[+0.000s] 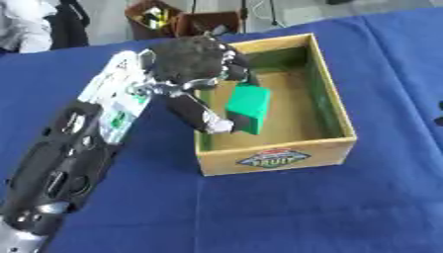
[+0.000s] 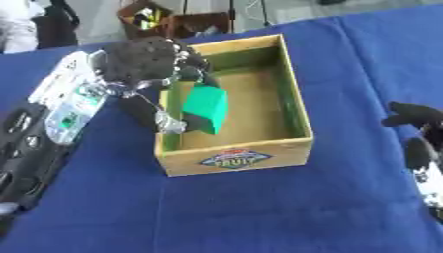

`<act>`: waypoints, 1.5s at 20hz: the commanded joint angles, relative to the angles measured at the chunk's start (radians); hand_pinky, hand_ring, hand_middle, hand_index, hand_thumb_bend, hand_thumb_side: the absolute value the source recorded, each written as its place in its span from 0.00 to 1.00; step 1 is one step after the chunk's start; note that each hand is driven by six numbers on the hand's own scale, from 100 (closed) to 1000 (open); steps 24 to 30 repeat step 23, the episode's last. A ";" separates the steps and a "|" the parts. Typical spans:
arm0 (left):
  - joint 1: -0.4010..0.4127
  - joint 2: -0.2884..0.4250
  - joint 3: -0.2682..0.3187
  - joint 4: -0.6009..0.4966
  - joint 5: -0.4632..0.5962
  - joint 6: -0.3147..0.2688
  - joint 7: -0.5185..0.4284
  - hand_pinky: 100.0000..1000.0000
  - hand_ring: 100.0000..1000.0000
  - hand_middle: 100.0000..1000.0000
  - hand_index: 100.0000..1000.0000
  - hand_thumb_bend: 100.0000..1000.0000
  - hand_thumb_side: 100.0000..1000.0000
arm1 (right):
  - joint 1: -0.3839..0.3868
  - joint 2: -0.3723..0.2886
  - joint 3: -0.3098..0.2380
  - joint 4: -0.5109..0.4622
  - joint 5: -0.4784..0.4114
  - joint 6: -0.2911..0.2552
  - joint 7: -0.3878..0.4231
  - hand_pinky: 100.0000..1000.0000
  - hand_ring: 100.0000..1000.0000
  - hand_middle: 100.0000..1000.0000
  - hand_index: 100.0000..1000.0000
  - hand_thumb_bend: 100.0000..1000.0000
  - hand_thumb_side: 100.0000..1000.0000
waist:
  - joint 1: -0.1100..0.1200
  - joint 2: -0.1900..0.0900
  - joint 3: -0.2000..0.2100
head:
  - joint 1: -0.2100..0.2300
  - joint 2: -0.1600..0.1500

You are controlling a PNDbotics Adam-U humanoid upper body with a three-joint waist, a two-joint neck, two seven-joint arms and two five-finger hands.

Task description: Pick up objects on the table and place them in the box.

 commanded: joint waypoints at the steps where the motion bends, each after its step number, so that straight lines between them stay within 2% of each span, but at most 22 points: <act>1: -0.012 0.009 0.009 -0.008 -0.013 -0.009 -0.033 0.73 0.81 0.82 1.00 0.43 0.98 | -0.006 -0.013 -0.007 -0.014 0.007 0.002 -0.009 0.96 0.89 0.63 0.83 0.00 0.62 | -0.008 -0.024 -0.001 | -0.002 -0.009; 2: -0.011 0.008 0.010 -0.010 -0.017 -0.008 -0.040 0.77 0.84 0.85 1.00 0.49 0.97 | -0.005 -0.012 -0.008 -0.014 0.008 0.002 -0.010 0.96 0.89 0.63 0.83 0.00 0.62 | -0.008 -0.023 -0.002 | -0.002 -0.008; 3: -0.010 0.006 0.011 -0.012 -0.020 -0.008 -0.046 0.77 0.85 0.86 1.00 0.50 0.97 | -0.005 -0.011 -0.008 -0.014 0.009 0.003 -0.011 0.96 0.89 0.63 0.83 0.00 0.62 | -0.008 -0.023 -0.002 | -0.003 -0.009; 9: -0.012 0.004 0.049 -0.059 0.011 0.029 -0.010 0.75 0.81 0.82 1.00 0.46 1.00 | -0.008 -0.014 -0.014 -0.014 -0.006 0.000 -0.025 0.96 0.89 0.63 0.83 0.00 0.63 | -0.013 -0.022 0.001 | -0.005 -0.010; 13: -0.003 0.007 0.100 -0.105 0.051 0.078 0.038 0.73 0.78 0.79 0.97 0.47 1.00 | -0.002 -0.013 -0.023 -0.014 -0.010 -0.004 -0.039 0.96 0.89 0.63 0.83 0.00 0.63 | -0.018 -0.023 0.008 | -0.008 -0.007; 16: 0.020 0.007 0.158 -0.159 0.093 0.121 0.080 0.69 0.73 0.75 0.91 0.43 1.00 | 0.005 -0.014 -0.031 -0.014 -0.010 -0.010 -0.050 0.96 0.89 0.63 0.83 0.00 0.63 | -0.022 -0.026 0.021 | -0.018 -0.003; 19: 0.057 0.010 0.230 -0.220 0.138 0.166 0.125 0.65 0.71 0.75 0.91 0.43 1.00 | 0.012 -0.018 -0.043 -0.014 -0.012 -0.021 -0.069 0.96 0.89 0.63 0.83 0.00 0.63 | -0.028 -0.031 0.038 | -0.033 0.001; 23: 0.128 0.016 0.329 -0.275 0.189 0.227 0.186 0.62 0.68 0.75 0.90 0.35 1.00 | 0.025 -0.025 -0.065 -0.014 -0.015 -0.044 -0.106 0.95 0.89 0.63 0.82 0.00 0.62 | -0.043 -0.039 0.068 | -0.066 0.007; 30: 0.128 0.016 0.329 -0.275 0.189 0.227 0.186 0.62 0.68 0.75 0.90 0.35 1.00 | 0.025 -0.025 -0.065 -0.014 -0.015 -0.044 -0.106 0.95 0.89 0.63 0.82 0.00 0.62 | -0.043 -0.039 0.068 | -0.066 0.007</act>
